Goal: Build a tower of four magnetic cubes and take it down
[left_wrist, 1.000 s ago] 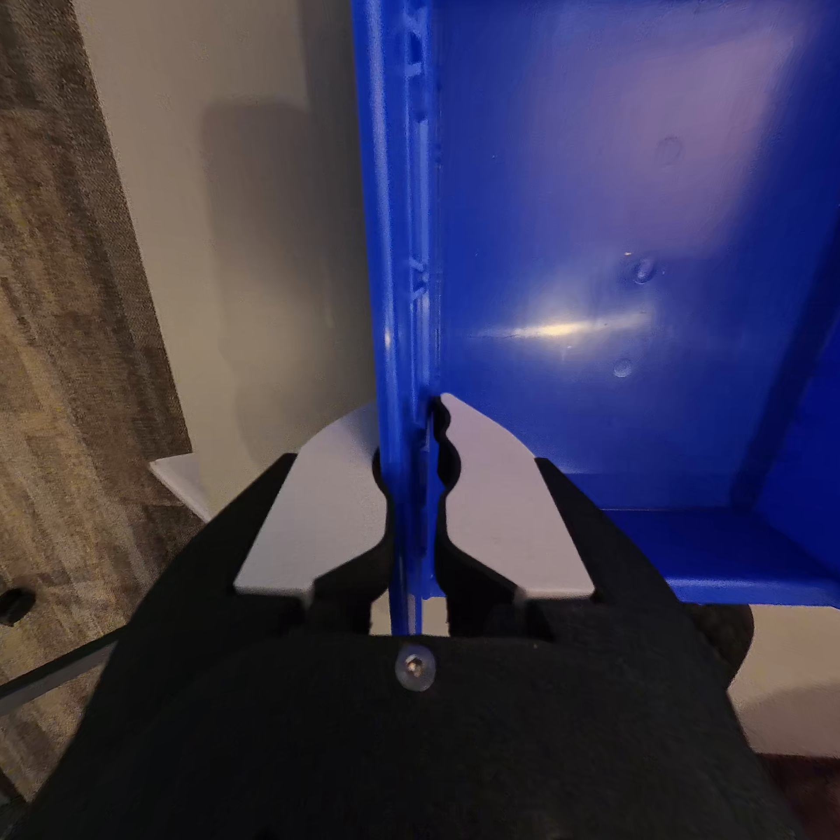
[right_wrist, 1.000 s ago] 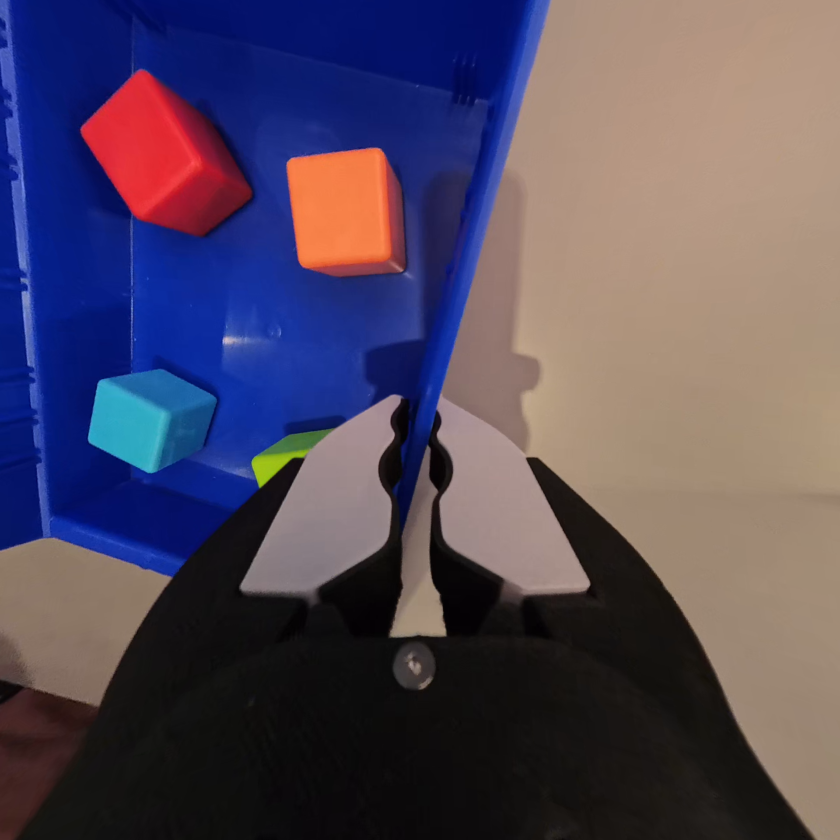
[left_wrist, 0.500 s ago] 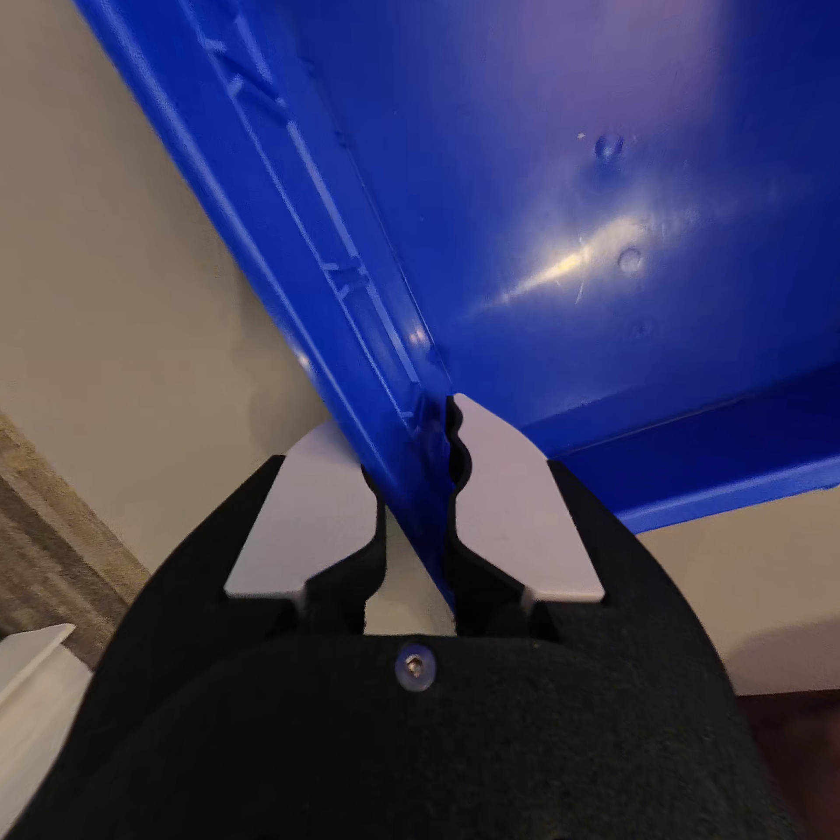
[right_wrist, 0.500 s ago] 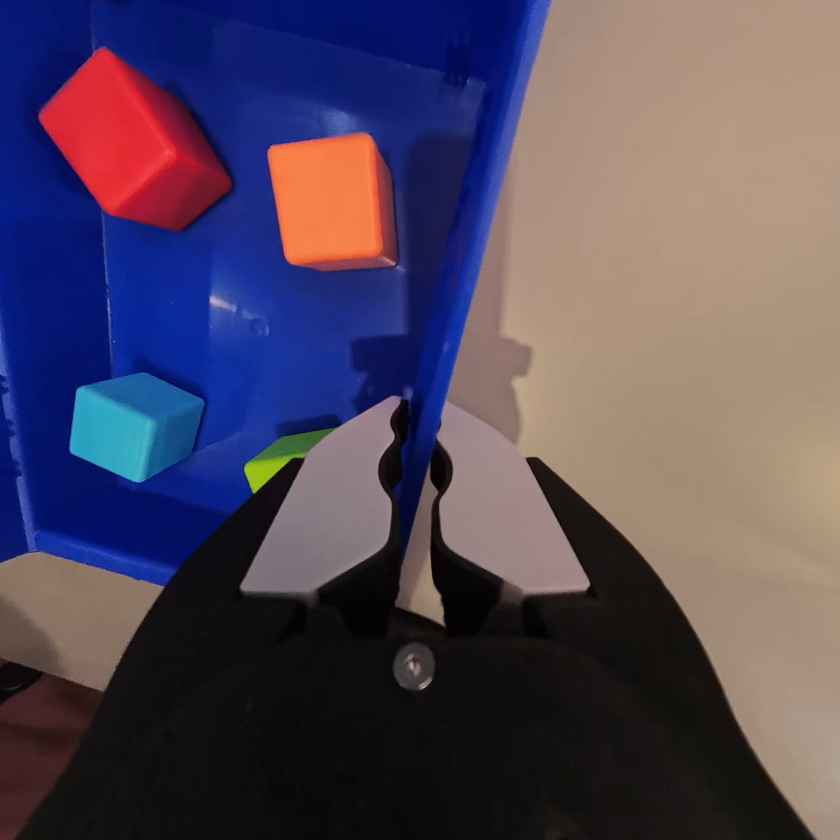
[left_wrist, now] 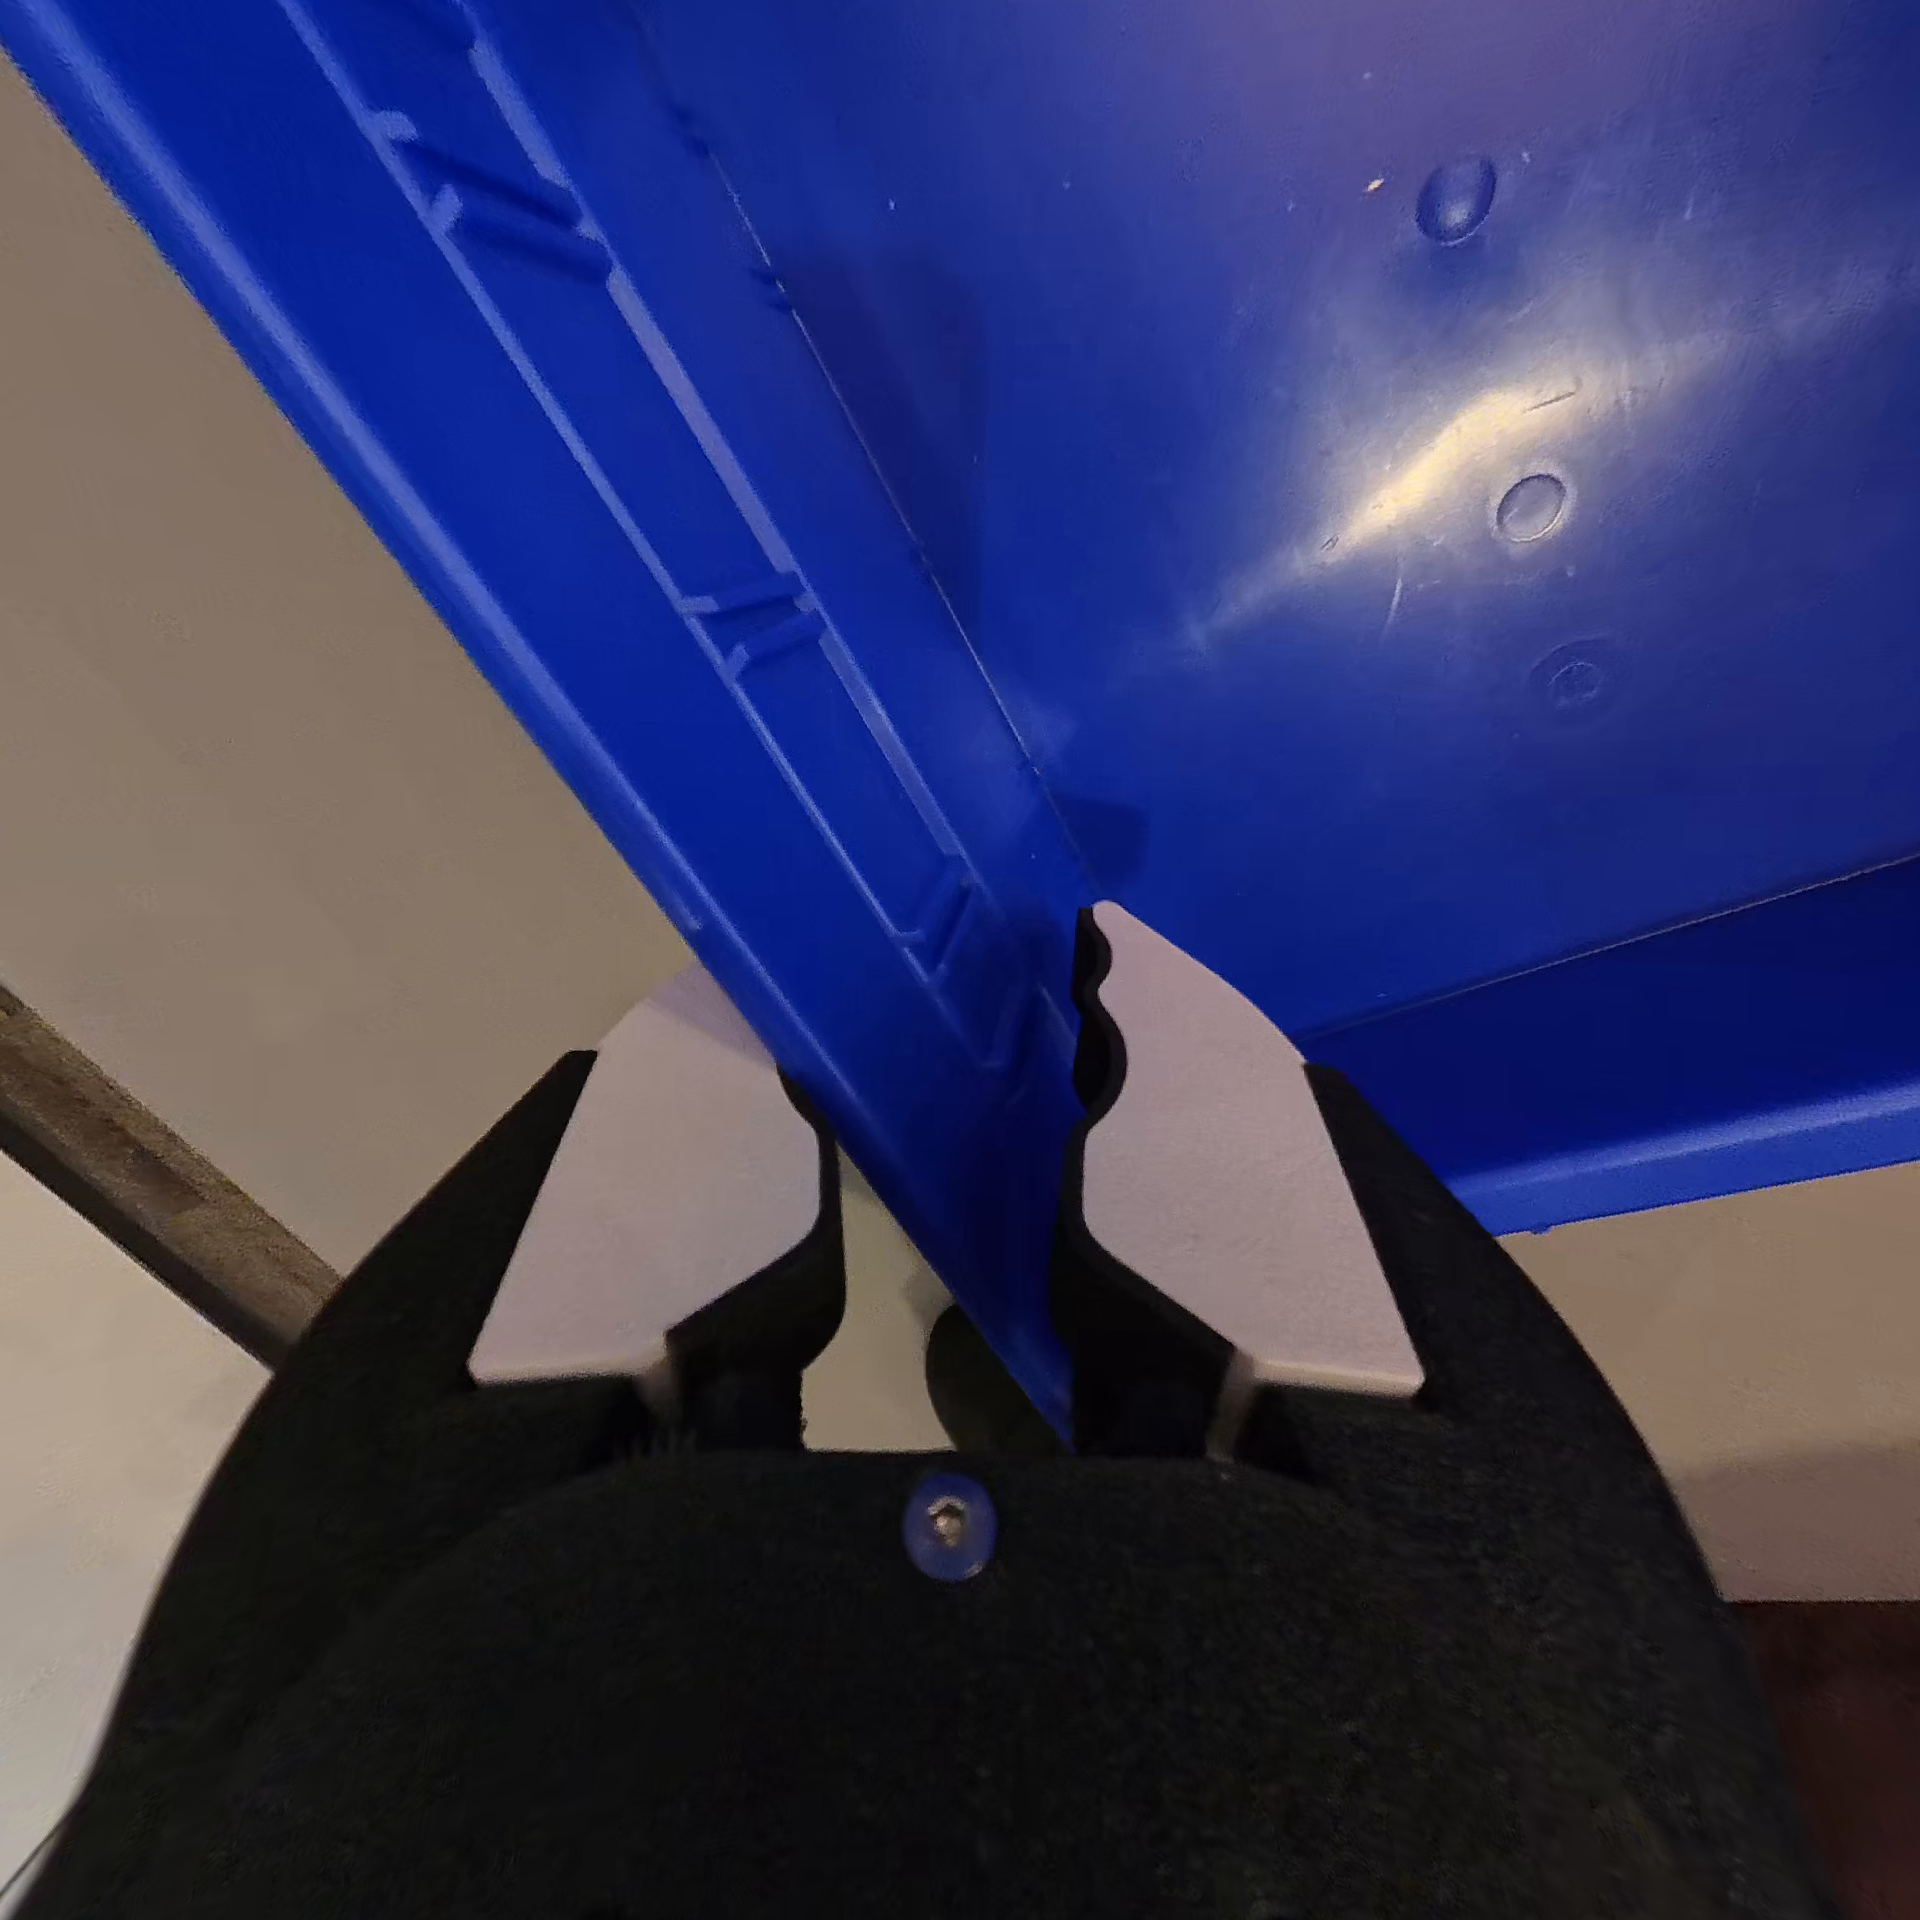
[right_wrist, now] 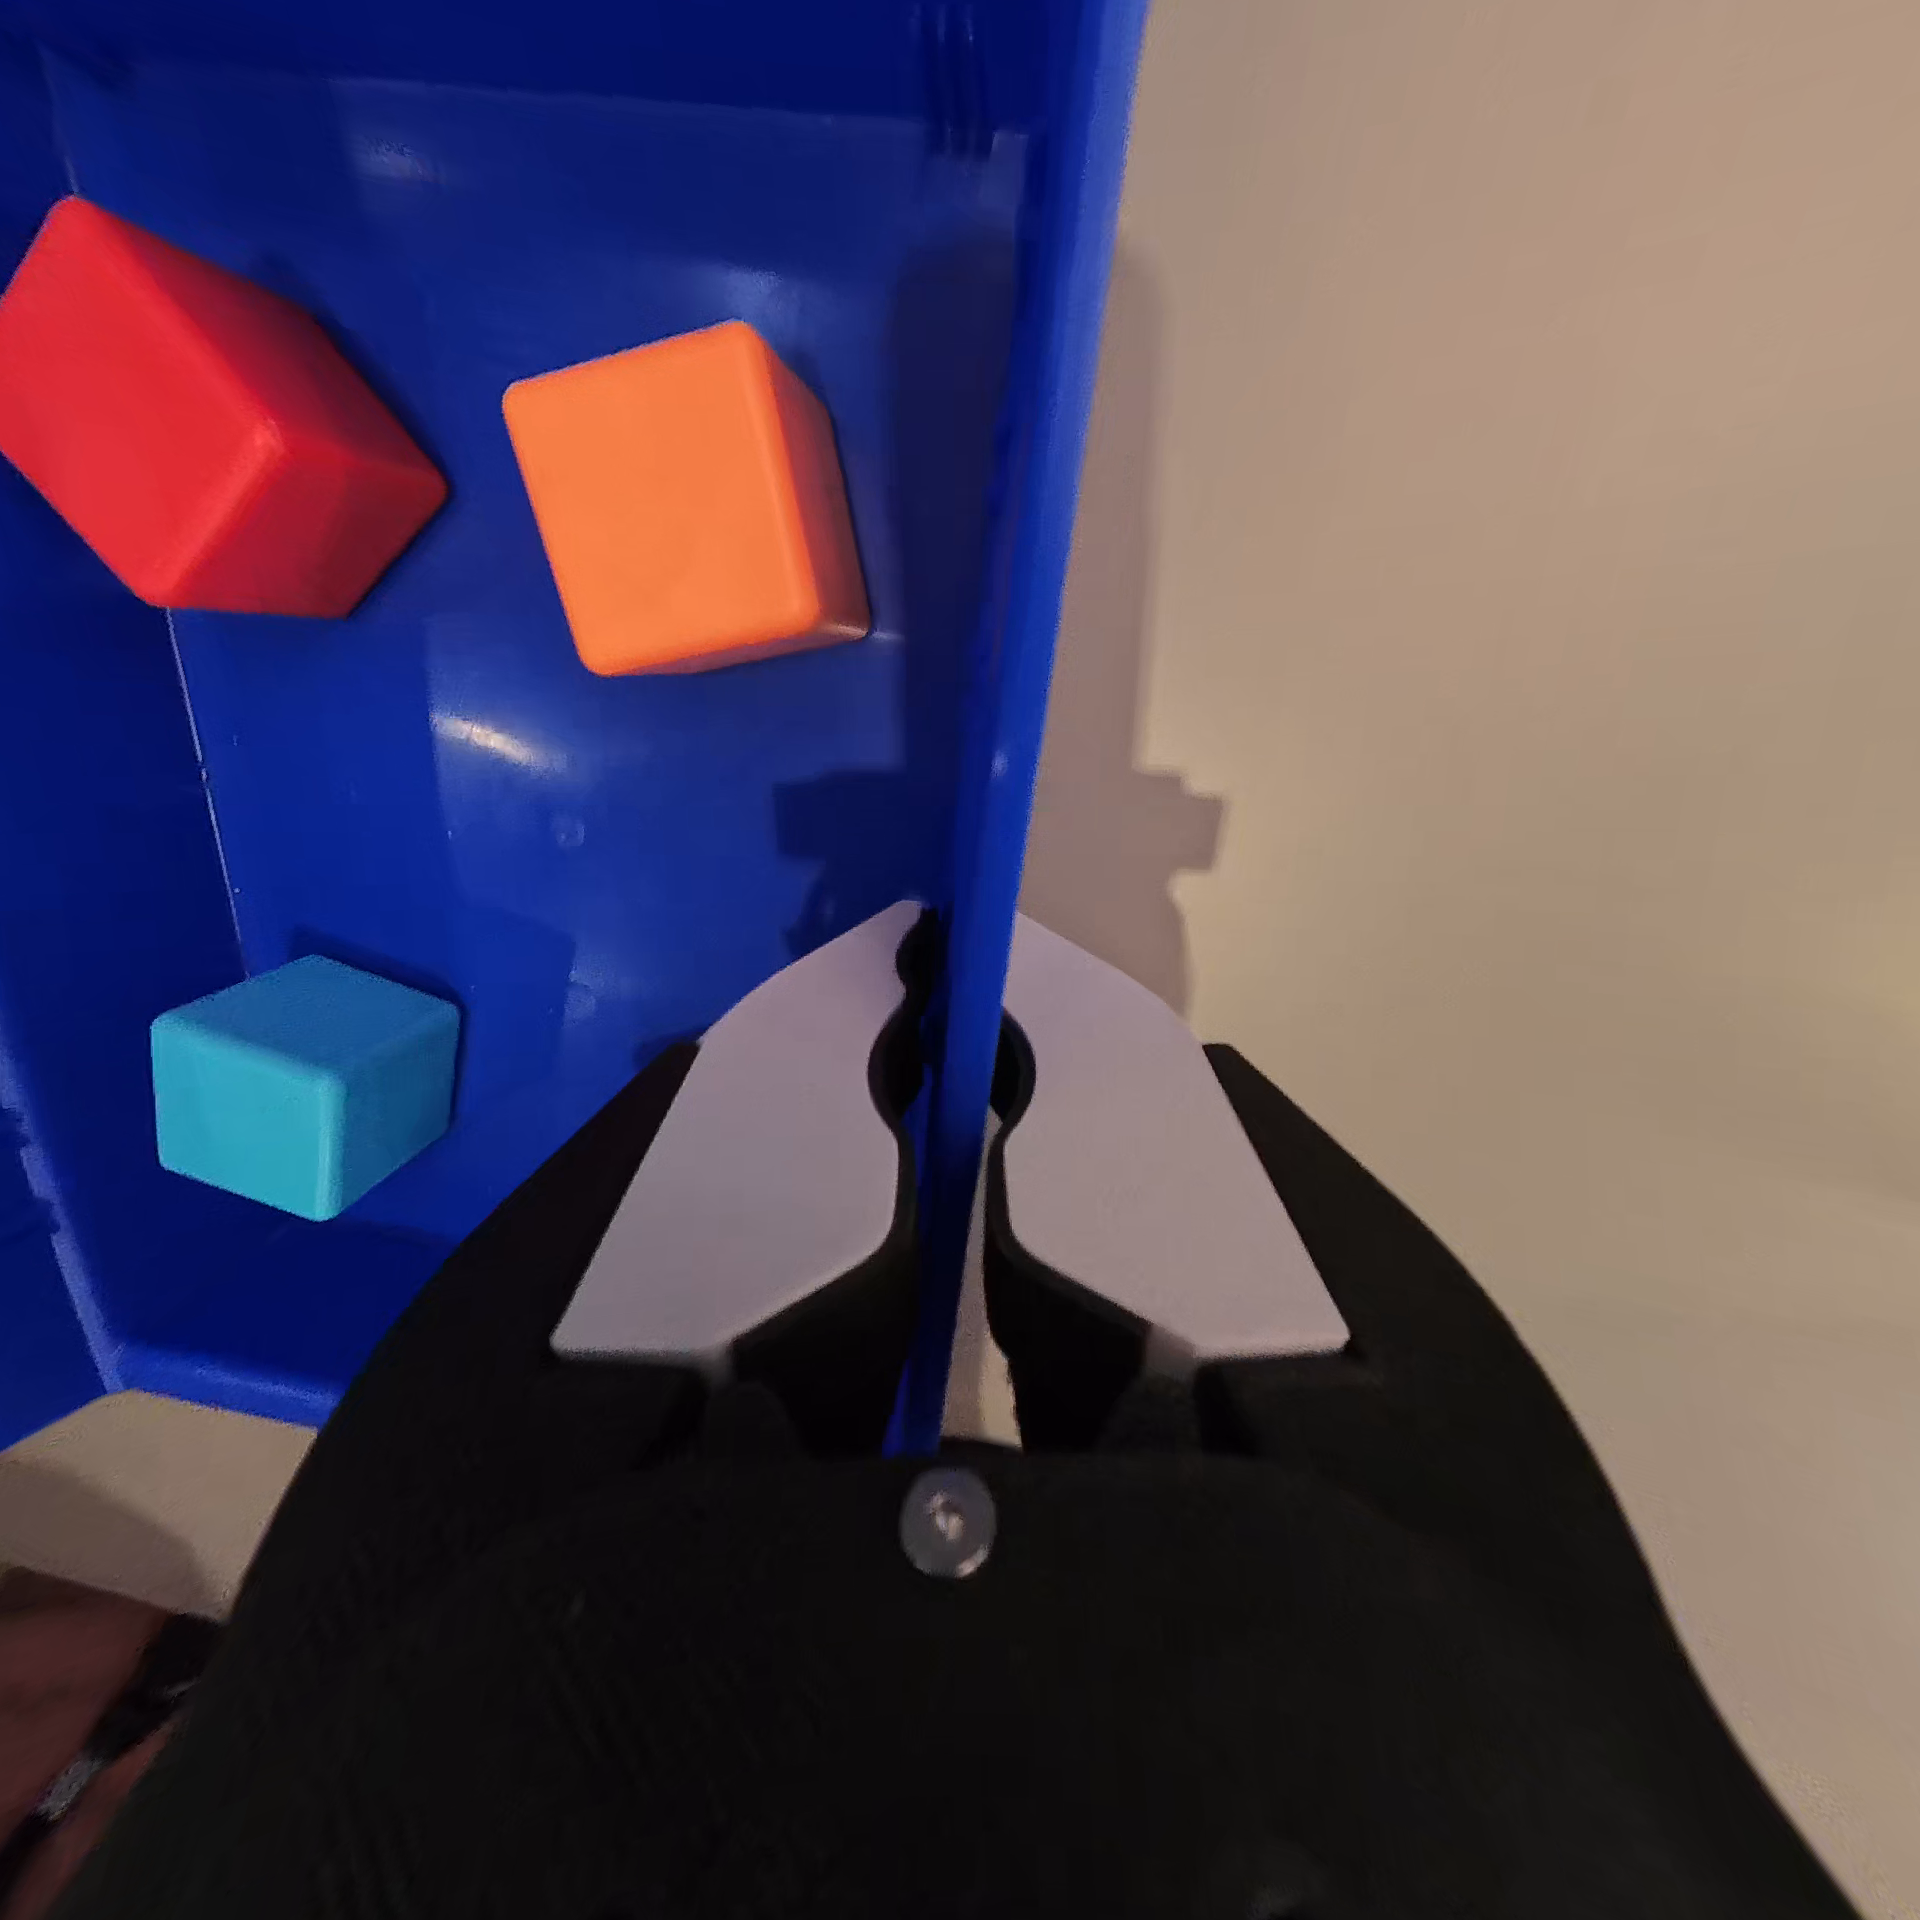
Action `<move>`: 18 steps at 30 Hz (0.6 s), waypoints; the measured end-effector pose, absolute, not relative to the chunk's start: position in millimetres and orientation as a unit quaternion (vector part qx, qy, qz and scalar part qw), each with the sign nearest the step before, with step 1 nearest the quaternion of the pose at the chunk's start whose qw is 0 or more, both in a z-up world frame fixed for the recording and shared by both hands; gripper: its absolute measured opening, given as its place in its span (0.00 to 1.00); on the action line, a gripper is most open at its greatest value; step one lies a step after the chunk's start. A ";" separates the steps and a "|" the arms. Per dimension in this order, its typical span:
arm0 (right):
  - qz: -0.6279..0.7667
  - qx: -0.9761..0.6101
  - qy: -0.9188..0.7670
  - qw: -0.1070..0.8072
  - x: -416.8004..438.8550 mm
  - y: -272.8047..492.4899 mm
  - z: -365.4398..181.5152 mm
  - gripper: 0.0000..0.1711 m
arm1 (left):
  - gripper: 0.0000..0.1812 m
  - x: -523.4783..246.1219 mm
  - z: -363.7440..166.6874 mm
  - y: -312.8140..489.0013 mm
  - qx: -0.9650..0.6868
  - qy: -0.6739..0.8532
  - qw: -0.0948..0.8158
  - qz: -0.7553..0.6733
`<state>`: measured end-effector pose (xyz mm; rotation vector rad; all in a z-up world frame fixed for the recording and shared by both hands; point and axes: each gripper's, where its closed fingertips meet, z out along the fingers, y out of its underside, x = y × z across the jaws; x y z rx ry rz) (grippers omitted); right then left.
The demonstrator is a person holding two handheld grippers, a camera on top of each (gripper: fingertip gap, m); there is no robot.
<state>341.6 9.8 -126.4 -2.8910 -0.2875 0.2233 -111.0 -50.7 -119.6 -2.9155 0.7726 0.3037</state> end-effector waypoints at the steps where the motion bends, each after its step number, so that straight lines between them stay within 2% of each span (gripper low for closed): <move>1: 0.077 -0.987 -0.096 0.107 339.9 7.5 -126.6 0.05 | 0.24 -108.3 -119.7 -50.1 -0.960 0.257 0.057 0.099; 5: 0.050 -0.990 -0.103 0.084 338.9 3.3 -127.1 0.05 | 0.26 -101.8 -118.4 -49.8 -0.958 0.266 0.066 0.082; 8: 0.056 -0.990 -0.105 0.071 335.4 3.0 -127.0 0.06 | 0.34 -98.5 -101.4 -39.2 -0.955 0.262 0.120 0.077; 10: 0.066 -0.990 -0.104 0.072 333.2 6.5 -127.3 0.06 | 0.44 -99.6 -78.2 -27.3 -0.947 0.250 0.181 0.085; 14: 0.078 -0.990 -0.100 0.059 331.6 12.0 -133.5 0.06 | 0.52 -97.3 -16.0 -3.0 -0.914 0.204 0.343 0.072; 18: 0.085 -0.990 -0.106 0.037 329.9 12.5 -138.7 0.04 | 0.55 -105.8 37.3 10.9 -0.859 0.153 0.481 0.085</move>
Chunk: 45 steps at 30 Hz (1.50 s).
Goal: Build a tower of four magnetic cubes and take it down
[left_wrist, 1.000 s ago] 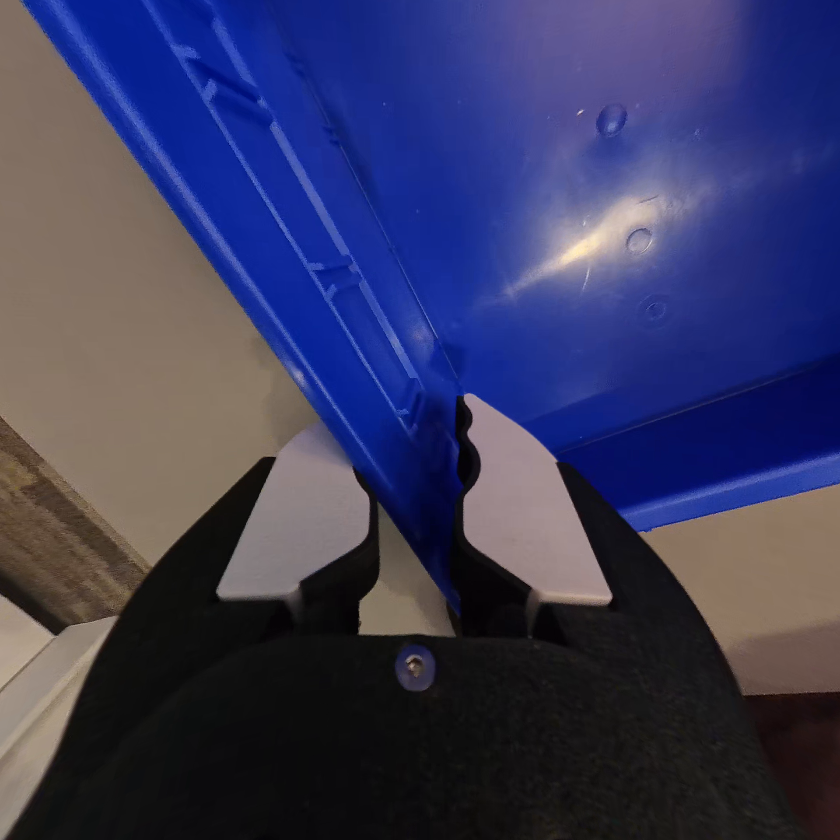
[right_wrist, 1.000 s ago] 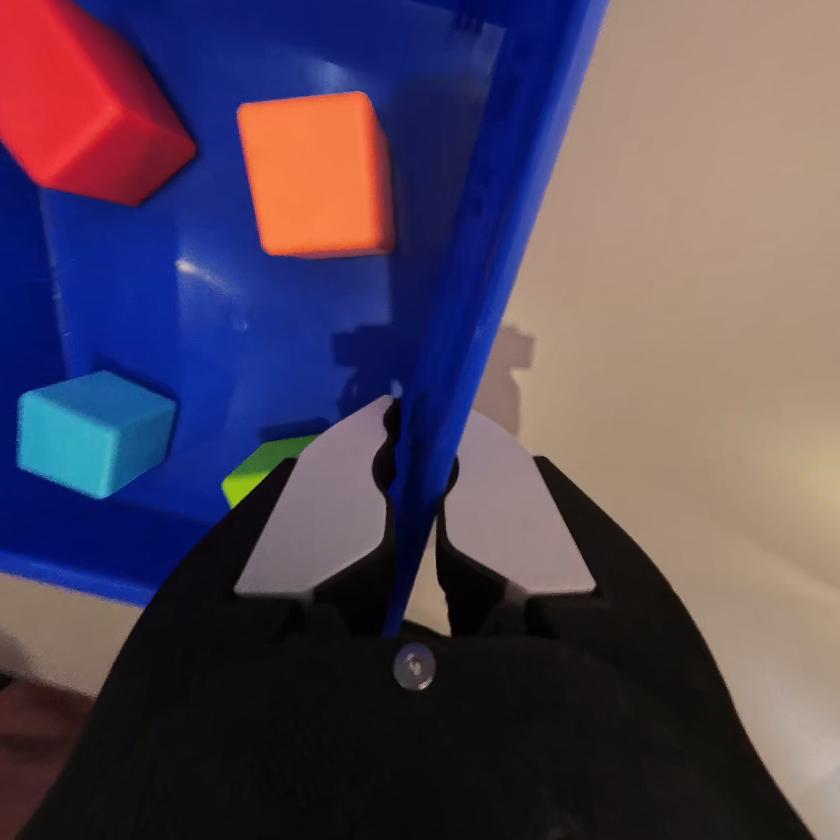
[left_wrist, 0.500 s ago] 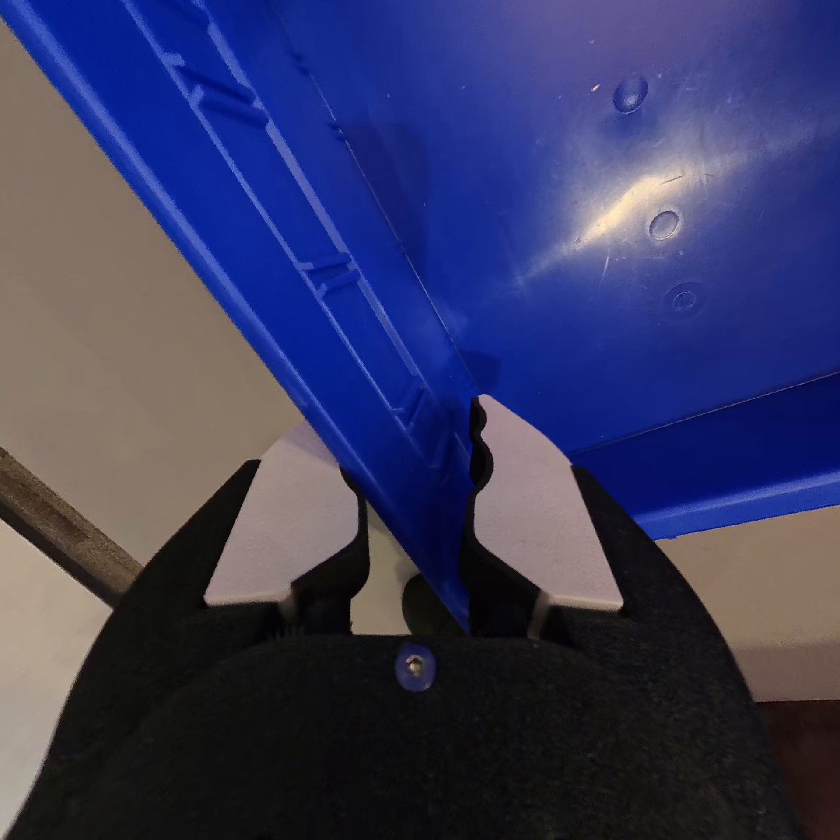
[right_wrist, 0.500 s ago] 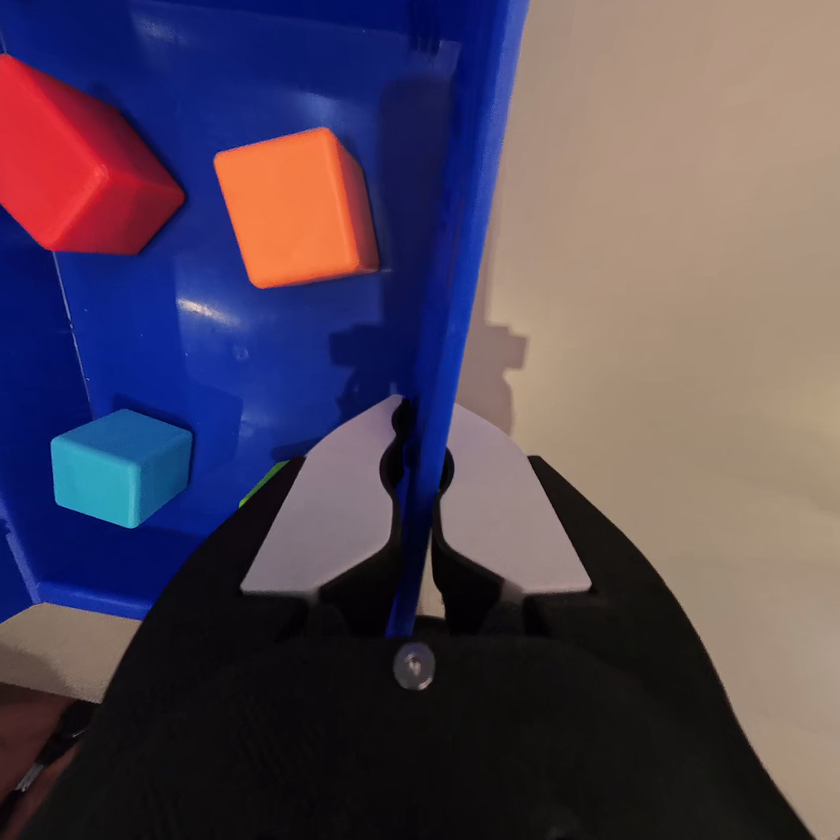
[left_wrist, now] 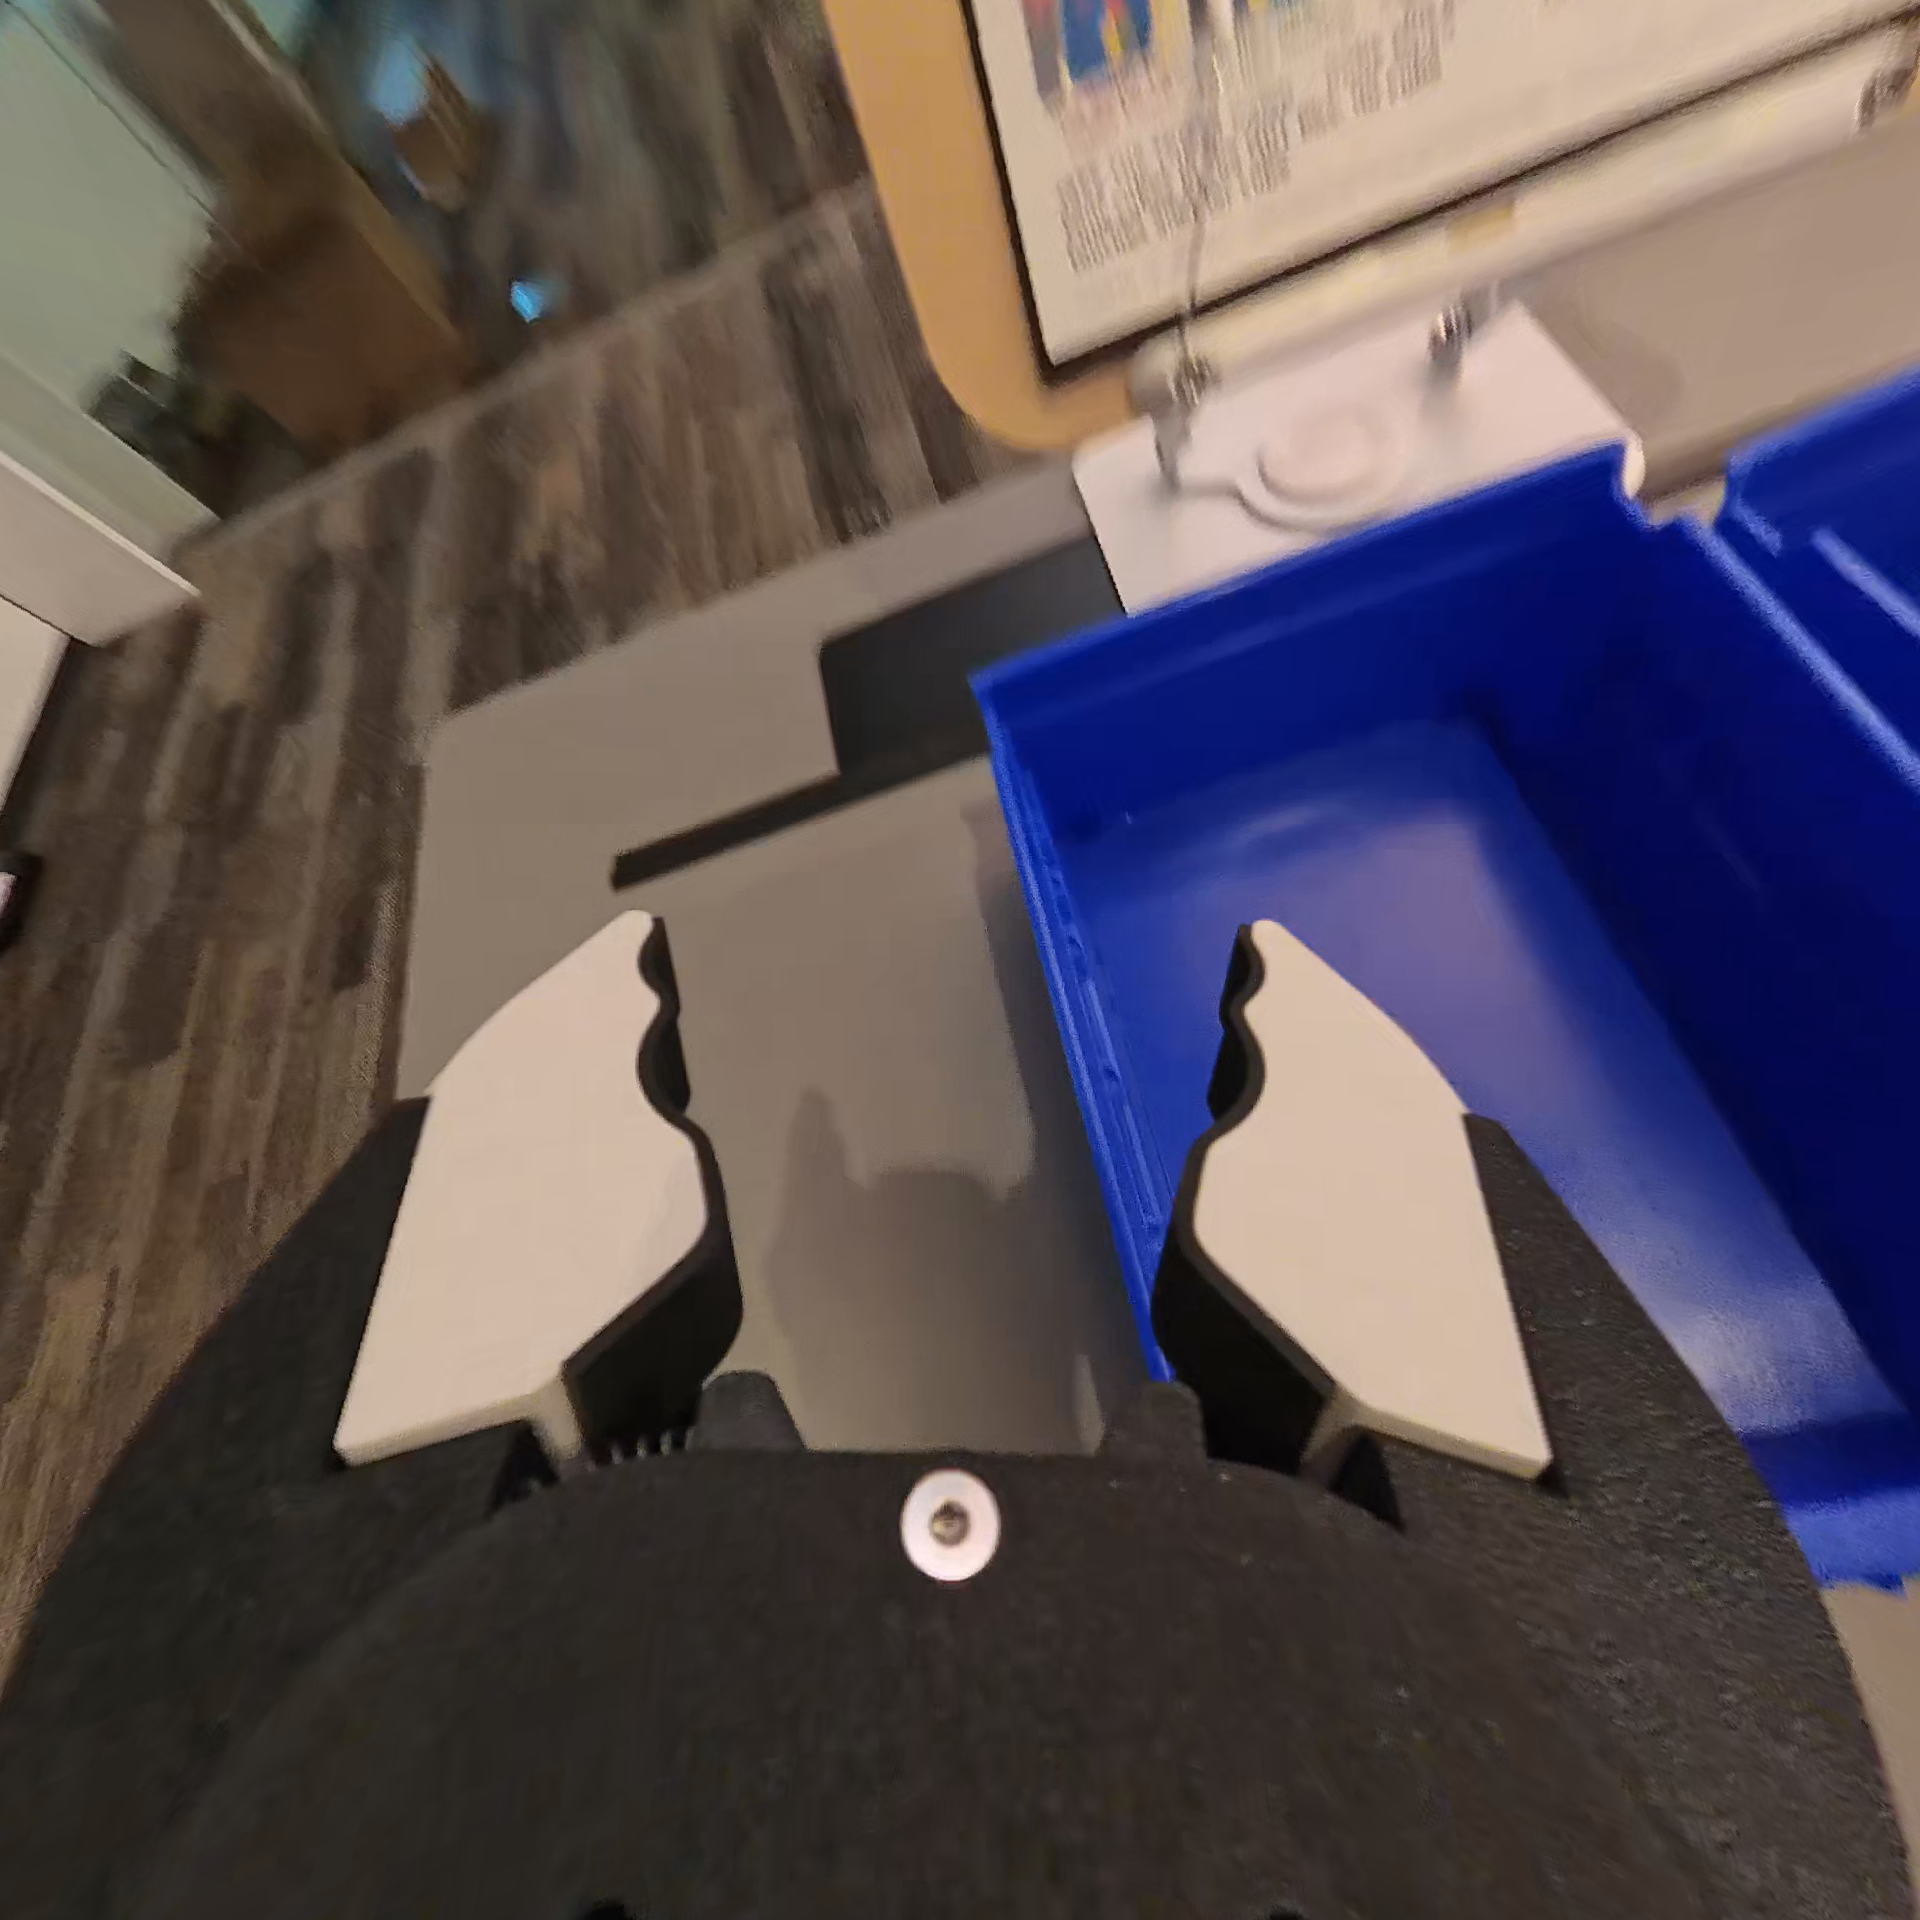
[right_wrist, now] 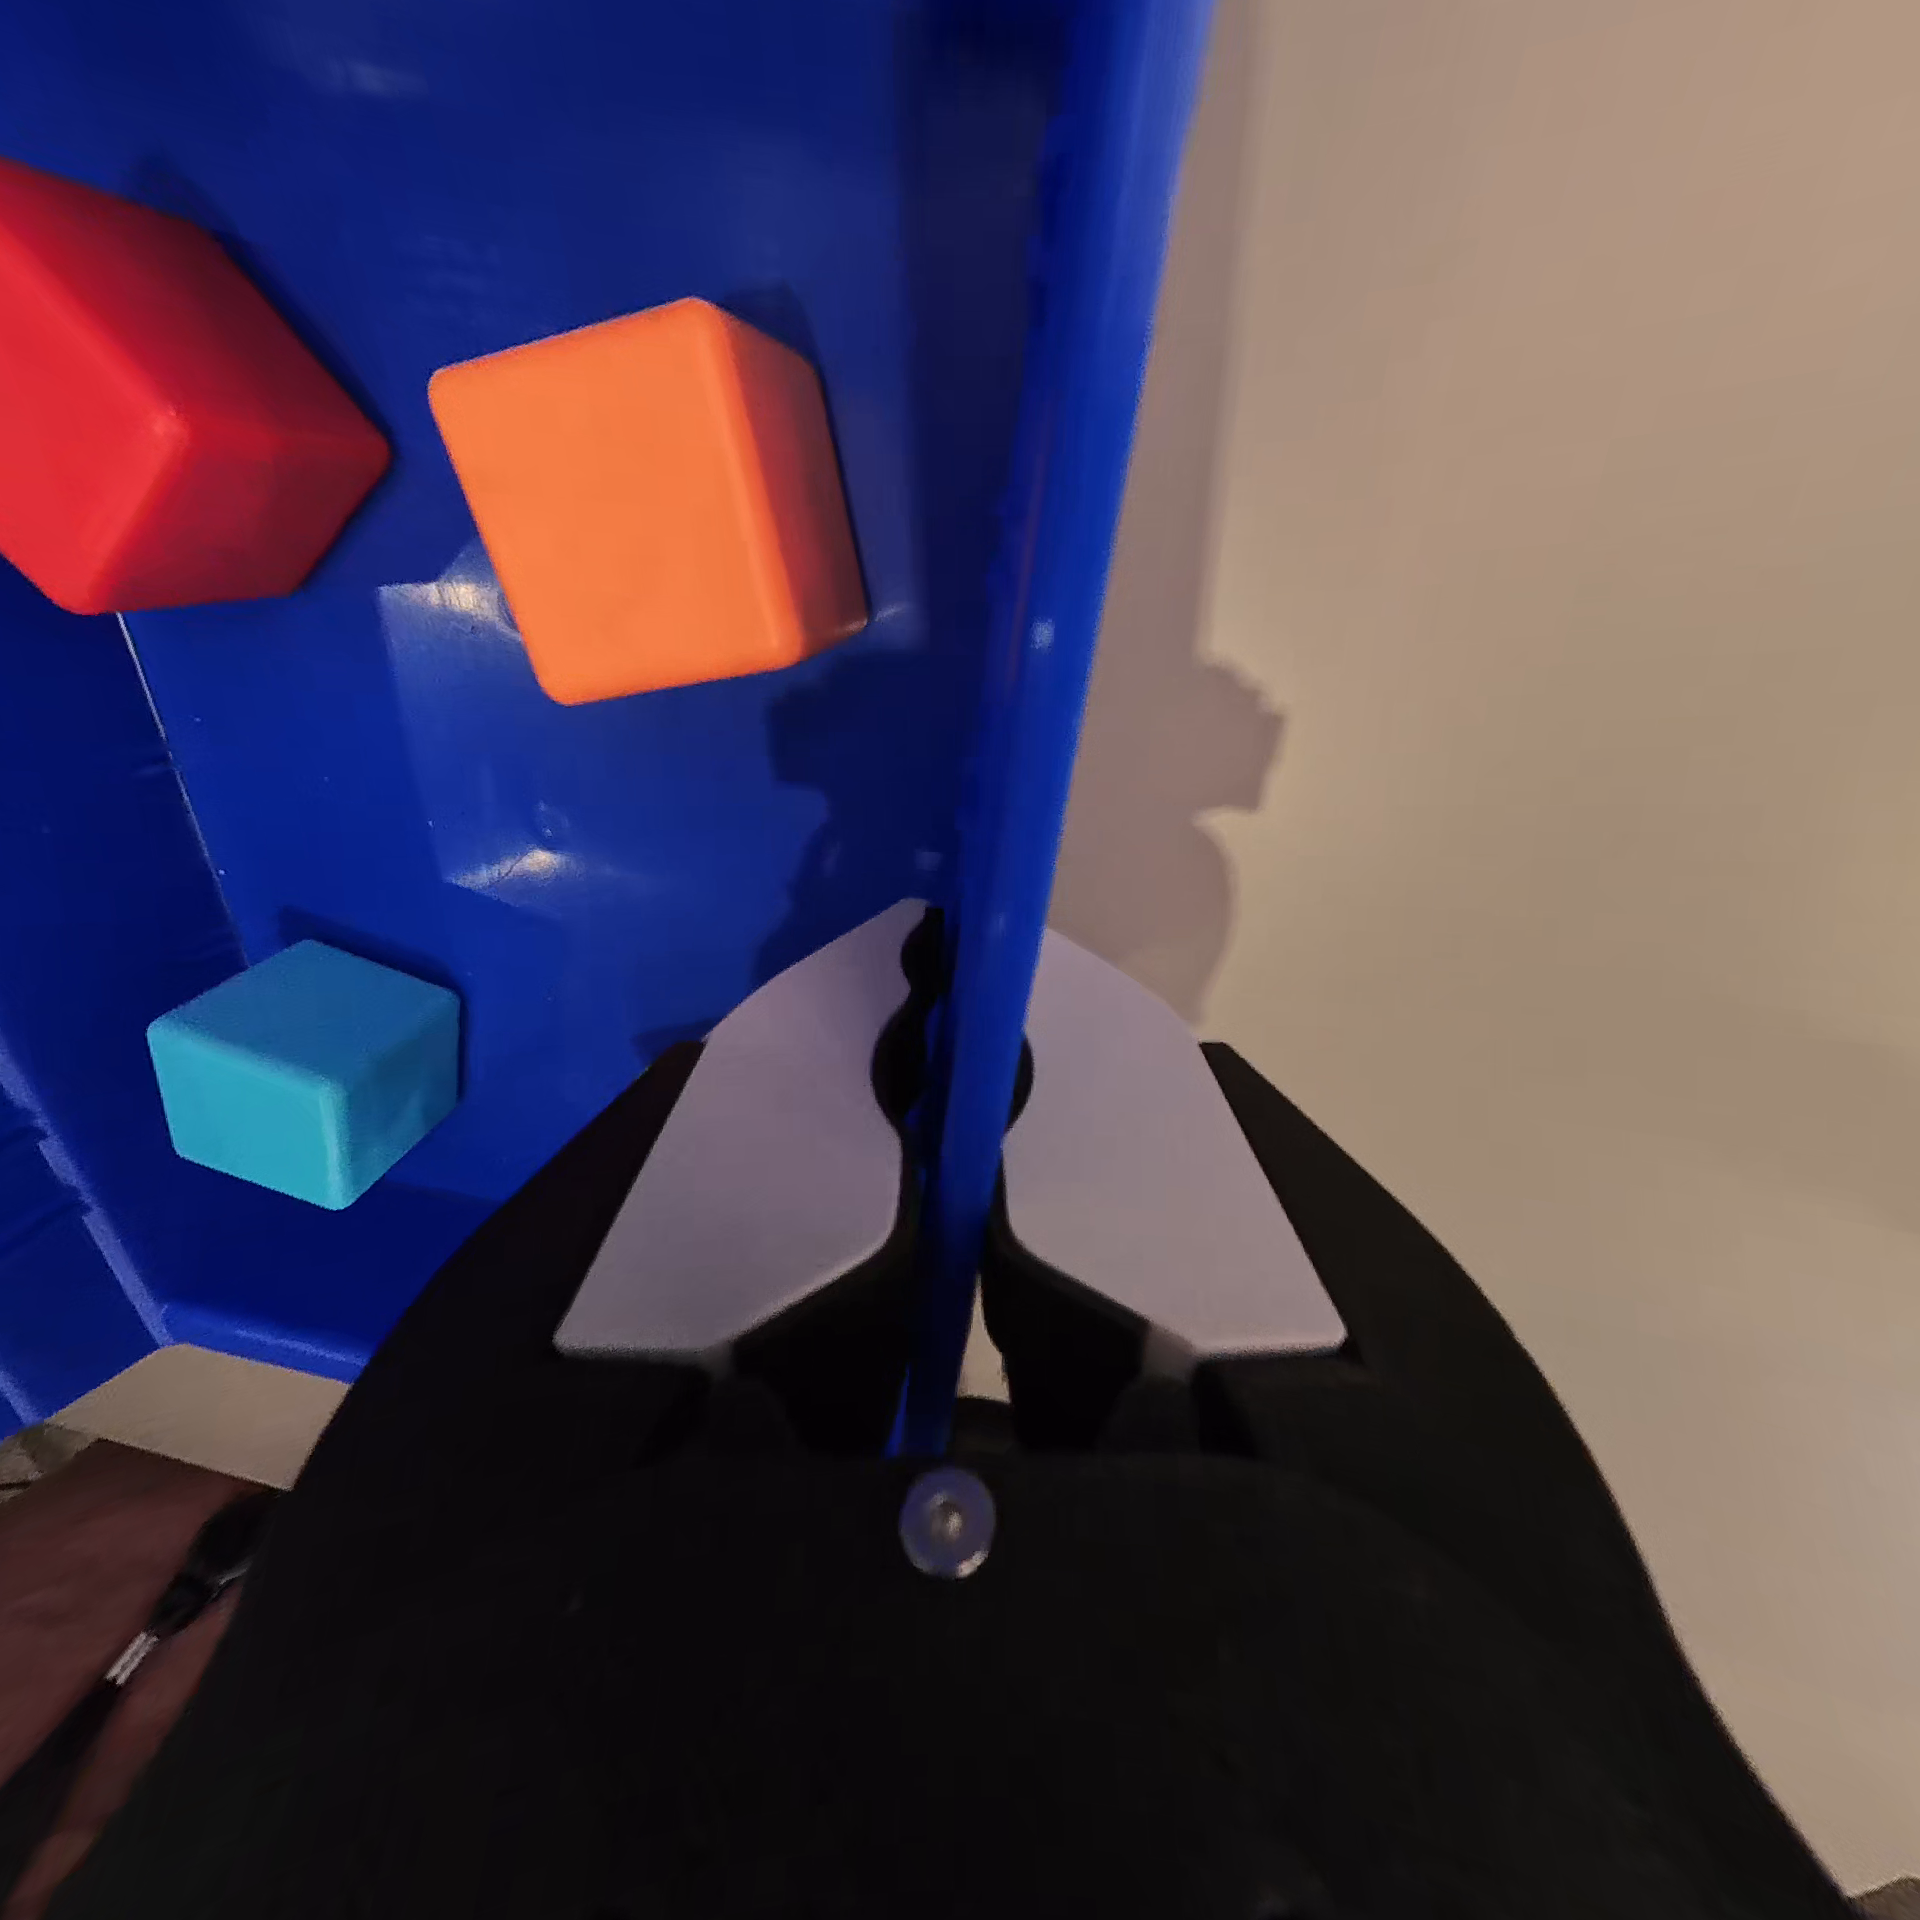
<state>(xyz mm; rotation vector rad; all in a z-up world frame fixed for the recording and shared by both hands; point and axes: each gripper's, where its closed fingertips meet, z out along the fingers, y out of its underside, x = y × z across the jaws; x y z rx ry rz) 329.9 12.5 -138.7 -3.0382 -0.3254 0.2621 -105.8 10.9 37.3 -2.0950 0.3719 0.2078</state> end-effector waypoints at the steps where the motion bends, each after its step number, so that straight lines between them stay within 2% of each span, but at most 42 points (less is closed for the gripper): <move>1: 0.087 -0.990 -0.108 0.035 329.9 12.4 -138.8 0.04 | 0.55 -109.5 47.5 12.1 -0.846 0.141 0.506 0.093; 6: 0.095 -0.988 -0.118 0.026 335.7 15.8 -139.1 0.04 | 0.51 -129.6 81.9 8.9 -0.794 0.092 0.588 0.124; 14: 0.096 -0.985 -0.144 -0.001 359.4 7.1 -124.8 0.04 | 0.51 -145.8 84.7 6.2 -0.802 0.074 0.584 0.101; 18: 0.097 -0.983 -0.158 -0.016 365.3 -0.4 -89.6 0.04 | 0.52 -157.0 86.2 5.0 -0.806 0.066 0.579 0.099; 23: 0.079 -0.979 -0.187 0.005 337.9 8.5 -11.8 0.04 | 0.52 -189.3 86.4 -1.1 -0.821 0.052 0.557 0.116; 27: 0.088 -0.967 -0.240 0.019 264.1 22.5 39.4 0.03 | 0.51 -230.6 92.5 -17.1 -0.828 0.012 0.549 0.114; 31: 0.123 -0.947 -0.297 0.005 159.8 31.3 58.0 0.03 | 0.52 -275.4 94.9 -43.8 -0.837 -0.039 0.536 0.108; 39: 0.166 -0.910 -0.378 -0.024 -41.4 32.1 52.4 0.03 | 0.51 -340.2 107.4 -97.1 -0.826 -0.101 0.532 0.156; 45: 0.175 -0.901 -0.395 -0.037 -146.8 24.6 23.7 0.04 | 0.50 -367.1 107.8 -128.2 -0.828 -0.140 0.511 0.184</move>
